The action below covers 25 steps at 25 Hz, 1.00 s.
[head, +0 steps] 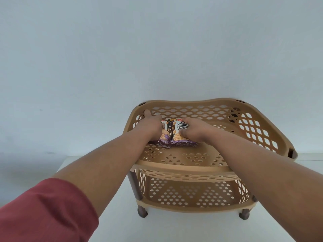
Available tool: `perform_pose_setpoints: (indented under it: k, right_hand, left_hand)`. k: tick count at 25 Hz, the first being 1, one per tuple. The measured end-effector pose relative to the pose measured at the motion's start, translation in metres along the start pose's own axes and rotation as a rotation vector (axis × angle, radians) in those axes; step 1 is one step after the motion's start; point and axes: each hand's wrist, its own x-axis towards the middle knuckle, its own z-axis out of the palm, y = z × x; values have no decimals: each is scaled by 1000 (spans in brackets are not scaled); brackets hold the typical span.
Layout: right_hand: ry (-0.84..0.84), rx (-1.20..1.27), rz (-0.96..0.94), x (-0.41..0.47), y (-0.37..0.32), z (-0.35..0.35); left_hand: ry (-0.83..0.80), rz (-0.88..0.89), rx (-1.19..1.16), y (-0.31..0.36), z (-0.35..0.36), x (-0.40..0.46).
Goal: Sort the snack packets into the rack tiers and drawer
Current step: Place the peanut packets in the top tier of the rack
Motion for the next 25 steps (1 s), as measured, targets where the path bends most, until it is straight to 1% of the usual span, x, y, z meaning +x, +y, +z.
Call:
perform_pose_setpoints:
  k: [5, 10, 12, 14, 16, 18, 22, 25]
  right_hand:
    - [-3, 21, 3, 5, 4, 1]
    - [34, 50, -8, 10, 6, 1]
    - [55, 21, -6, 8, 5, 0]
    - [115, -68, -30, 2, 3, -3]
    - [204, -132, -89, -9, -3, -10]
    - [258, -146, -162, -24, -12, -17]
    - [275, -238, -295, -73, -29, -19]
    - [333, -324, -402, -119, -34, -14]
  left_hand:
    - [55, 23, -30, -1, 2, 4]
    - [177, 45, 30, -1, -2, -1]
    - [212, 71, 48, 1, -6, -7]
    - [258, 118, 66, 2, -14, -15]
    - [306, 173, 64, 4, -26, -26]
    - [332, 213, 50, 5, -39, -42]
    - [398, 307, -9, 6, -57, -96]
    - [463, 391, -78, 2, -64, -137]
